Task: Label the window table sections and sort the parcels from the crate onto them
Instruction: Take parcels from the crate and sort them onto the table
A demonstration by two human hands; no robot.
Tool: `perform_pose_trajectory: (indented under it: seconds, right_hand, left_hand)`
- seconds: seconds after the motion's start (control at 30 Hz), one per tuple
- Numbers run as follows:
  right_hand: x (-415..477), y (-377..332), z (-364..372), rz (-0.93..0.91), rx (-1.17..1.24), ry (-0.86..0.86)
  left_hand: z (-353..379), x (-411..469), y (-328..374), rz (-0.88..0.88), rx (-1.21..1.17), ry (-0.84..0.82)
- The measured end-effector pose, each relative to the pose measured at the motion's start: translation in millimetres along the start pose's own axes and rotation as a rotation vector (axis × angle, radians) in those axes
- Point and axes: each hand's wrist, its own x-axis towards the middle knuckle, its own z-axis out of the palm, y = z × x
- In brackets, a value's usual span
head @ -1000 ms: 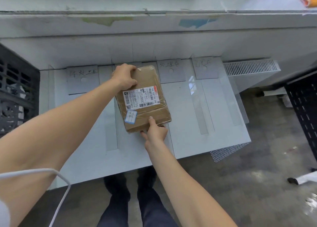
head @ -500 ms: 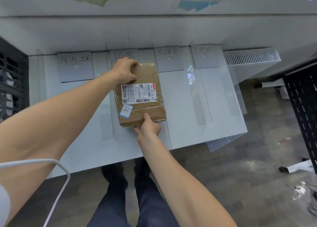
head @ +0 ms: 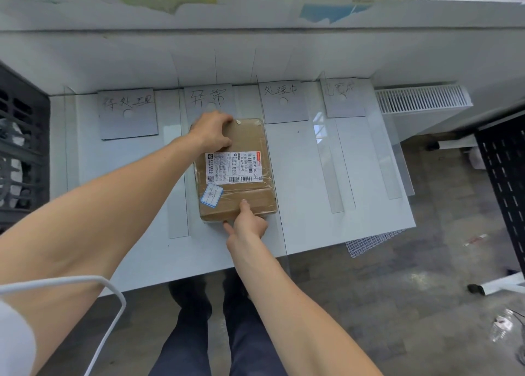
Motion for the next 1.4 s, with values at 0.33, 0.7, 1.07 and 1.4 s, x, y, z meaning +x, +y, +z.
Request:
perform_pose_trajectory:
  seconds: [0.33,0.7,1.07,1.4]
  right_hand:
    - [1,4,-1,-0.014,-0.013,-0.052]
    - [-6,-19,-49,-1.014,-0.753,-0.089]
    - [-98,-55,112,-1.744,-1.494,-0.250]
    - [-236,33,211,-2.049,-1.531,-0.634]
  left_hand:
    - [-1,1,-7,-0.030,-0.015,-0.009]
    - [-36,-19,-35,-0.128,0.059,0.228]
    - [-149,-133,-108,-0.220,0.379,0.489]
    - [-241,-273,-169,-0.435,0.436,0.771]
